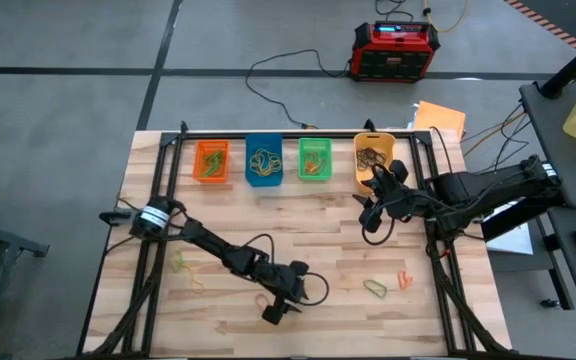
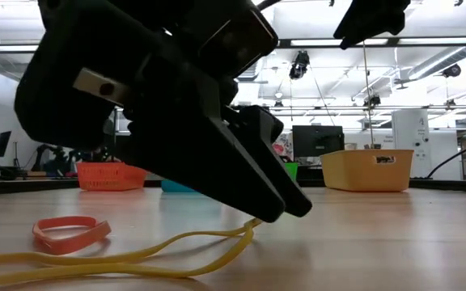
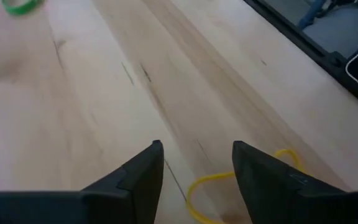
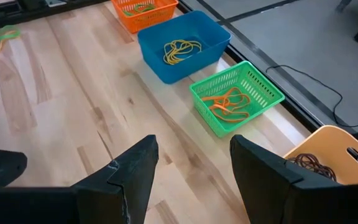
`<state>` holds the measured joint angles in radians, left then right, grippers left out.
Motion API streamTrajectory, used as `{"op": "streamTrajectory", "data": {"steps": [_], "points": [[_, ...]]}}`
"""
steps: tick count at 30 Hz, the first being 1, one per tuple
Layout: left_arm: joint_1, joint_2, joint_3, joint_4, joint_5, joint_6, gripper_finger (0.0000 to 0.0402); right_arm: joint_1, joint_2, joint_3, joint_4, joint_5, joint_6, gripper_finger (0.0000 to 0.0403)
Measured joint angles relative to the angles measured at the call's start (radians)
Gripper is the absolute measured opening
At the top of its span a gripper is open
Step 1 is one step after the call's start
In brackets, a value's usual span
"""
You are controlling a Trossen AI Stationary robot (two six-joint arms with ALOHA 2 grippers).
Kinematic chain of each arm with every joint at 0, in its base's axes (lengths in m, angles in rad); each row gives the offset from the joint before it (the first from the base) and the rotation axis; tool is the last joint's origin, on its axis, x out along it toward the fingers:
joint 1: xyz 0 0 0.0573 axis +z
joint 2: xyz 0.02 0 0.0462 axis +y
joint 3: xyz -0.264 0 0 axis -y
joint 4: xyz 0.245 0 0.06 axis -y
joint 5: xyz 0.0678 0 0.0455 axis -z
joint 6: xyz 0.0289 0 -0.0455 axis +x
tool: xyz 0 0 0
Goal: Sort rubber bands into baskets
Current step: Put the yellow rubber band into the blue bin
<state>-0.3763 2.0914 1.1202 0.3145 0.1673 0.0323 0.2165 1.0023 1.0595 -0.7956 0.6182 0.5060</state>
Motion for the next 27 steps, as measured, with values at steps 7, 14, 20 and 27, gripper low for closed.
{"op": "streamTrajectory", "data": {"steps": [7,14,20,27], "points": [[-0.002,-0.010,0.001,-0.104,0.008,-0.011,0.0166,0.000,0.000,-0.003,0.000,-0.001,-0.001,0.0196],[-0.001,-0.011,0.001,-0.123,0.021,0.015,0.0146,0.000,0.000,-0.015,0.000,-0.002,-0.005,0.0196],[-0.001,-0.012,0.001,-0.147,0.023,0.032,0.0024,0.000,0.000,-0.032,0.000,0.000,-0.008,0.0196],[-0.002,-0.057,-0.006,-0.207,0.032,0.043,0.0001,0.000,0.000,-0.046,0.000,0.001,-0.008,0.0196]]}}
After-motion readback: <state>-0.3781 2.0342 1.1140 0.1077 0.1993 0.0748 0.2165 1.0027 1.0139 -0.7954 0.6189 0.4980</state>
